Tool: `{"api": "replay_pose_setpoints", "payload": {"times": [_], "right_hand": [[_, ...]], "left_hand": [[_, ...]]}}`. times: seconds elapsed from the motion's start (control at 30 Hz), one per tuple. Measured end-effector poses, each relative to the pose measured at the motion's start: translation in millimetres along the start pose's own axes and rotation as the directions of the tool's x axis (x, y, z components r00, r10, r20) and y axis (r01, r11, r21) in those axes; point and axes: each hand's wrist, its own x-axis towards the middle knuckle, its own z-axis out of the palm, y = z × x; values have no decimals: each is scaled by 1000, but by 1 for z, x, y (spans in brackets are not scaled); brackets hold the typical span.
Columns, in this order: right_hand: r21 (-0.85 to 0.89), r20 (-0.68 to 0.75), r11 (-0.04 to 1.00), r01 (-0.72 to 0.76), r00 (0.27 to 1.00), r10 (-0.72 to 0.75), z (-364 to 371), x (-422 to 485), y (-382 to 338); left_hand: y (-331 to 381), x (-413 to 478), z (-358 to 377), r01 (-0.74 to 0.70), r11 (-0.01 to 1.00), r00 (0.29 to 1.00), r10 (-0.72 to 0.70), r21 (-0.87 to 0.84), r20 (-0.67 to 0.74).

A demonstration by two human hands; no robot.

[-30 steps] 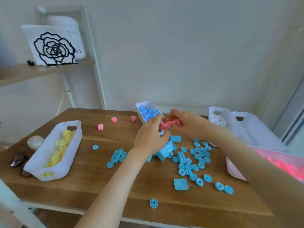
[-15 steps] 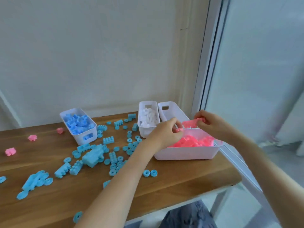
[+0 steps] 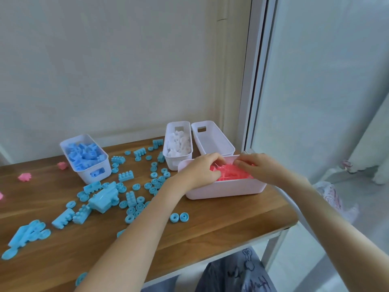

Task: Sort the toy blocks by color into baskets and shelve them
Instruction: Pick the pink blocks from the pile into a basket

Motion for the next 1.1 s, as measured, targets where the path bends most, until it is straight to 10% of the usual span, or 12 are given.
{"api": "replay_pose_setpoints", "payload": {"times": [0.2, 0.33, 0.53, 0.77, 1.1], "right_hand": [[317, -189, 948, 37, 982, 25, -1, -2, -3], [173, -403, 984, -40, 909, 108, 0, -2, 11], [-134, 95, 979, -154, 981, 168, -4, -8, 8], [-56, 215, 989, -135, 966, 144, -3, 0, 2], [11, -80, 1000, -29, 996, 30, 1, 4, -19]], "left_hand": [[-4, -6, -4, 10, 1000, 1000, -10, 24, 24], [-10, -12, -6, 10, 997, 1000, -10, 82, 2], [-15, -18, -8, -34, 982, 999, 33, 184, 10], [-20, -24, -5, -43, 958, 994, 69, 283, -84], [-19, -33, -19, -74, 991, 993, 64, -108, -94]]}}
